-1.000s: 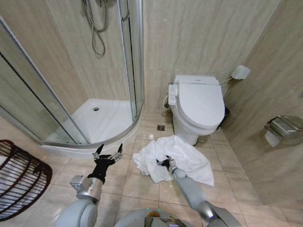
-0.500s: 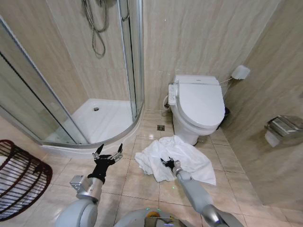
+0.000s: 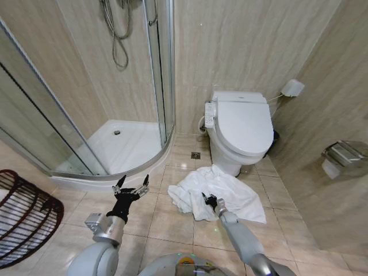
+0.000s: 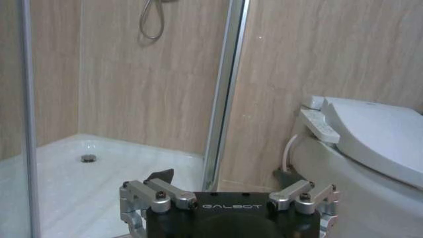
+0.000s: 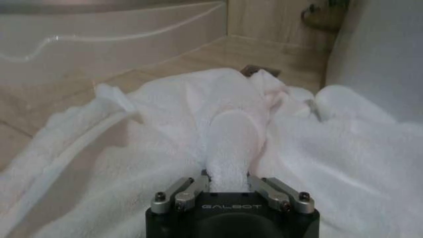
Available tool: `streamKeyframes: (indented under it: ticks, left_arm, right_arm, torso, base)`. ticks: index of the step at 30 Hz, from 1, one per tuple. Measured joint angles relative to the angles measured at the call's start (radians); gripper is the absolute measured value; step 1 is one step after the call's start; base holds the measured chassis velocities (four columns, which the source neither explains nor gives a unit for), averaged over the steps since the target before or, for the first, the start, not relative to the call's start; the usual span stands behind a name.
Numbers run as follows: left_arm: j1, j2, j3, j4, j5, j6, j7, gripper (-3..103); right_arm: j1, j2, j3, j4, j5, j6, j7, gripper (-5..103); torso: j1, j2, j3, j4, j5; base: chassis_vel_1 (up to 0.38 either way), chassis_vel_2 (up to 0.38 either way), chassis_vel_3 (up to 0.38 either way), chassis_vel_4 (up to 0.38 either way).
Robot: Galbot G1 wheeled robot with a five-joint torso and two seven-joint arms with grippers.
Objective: Discard the used towel into the hamper.
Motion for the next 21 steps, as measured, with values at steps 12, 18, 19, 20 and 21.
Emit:
streamKeyframes:
  ticks: [12,18,19,20,21]
  left_arm:
    - [0.0,0.0,0.0,0.0,0.0,0.0,0.0,100]
    - [0.0,0.0,0.0,0.0,0.0,0.0,0.0,100]
    - [0.0,0.0,0.0,0.0,0.0,0.0,0.0,100]
    - [0.0,0.0,0.0,0.0,0.0,0.0,0.0,100]
    - [0.0,0.0,0.0,0.0,0.0,0.0,0.0,100]
  right_arm:
    - [-0.108,-0.047,0.036,0.259,-0.041,0.067,0.074,13]
    - [-0.197,-0.085,0.045,0.519,-0.032,0.048,0.095,13]
    - [-0.22,-0.1,0.051,0.589,-0.027,0.04,0.096,13]
    - [-0.242,-0.115,0.063,0.658,-0.021,0.029,0.095,13]
    - [-0.242,-0.115,0.063,0.658,-0.021,0.029,0.095,13]
  torso:
    - [0.0,0.0,0.0,-0.0003,-0.0005]
    - [0.0,0.0,0.0,-0.0002,-0.0008]
    - [0.0,0.0,0.0,-0.0001,0.0]
    - [0.0,0.0,0.0,-0.0001,0.0]
    - [0.0,0.0,0.0,-0.0001,0.0]
  base:
    - [0.0,0.0,0.0,0.0]
    - [0.0,0.0,0.0,0.0]
    - [0.0,0.0,0.0,0.0]
    - [0.0,0.0,0.0,0.0]
    - [0.0,0.0,0.0,0.0]
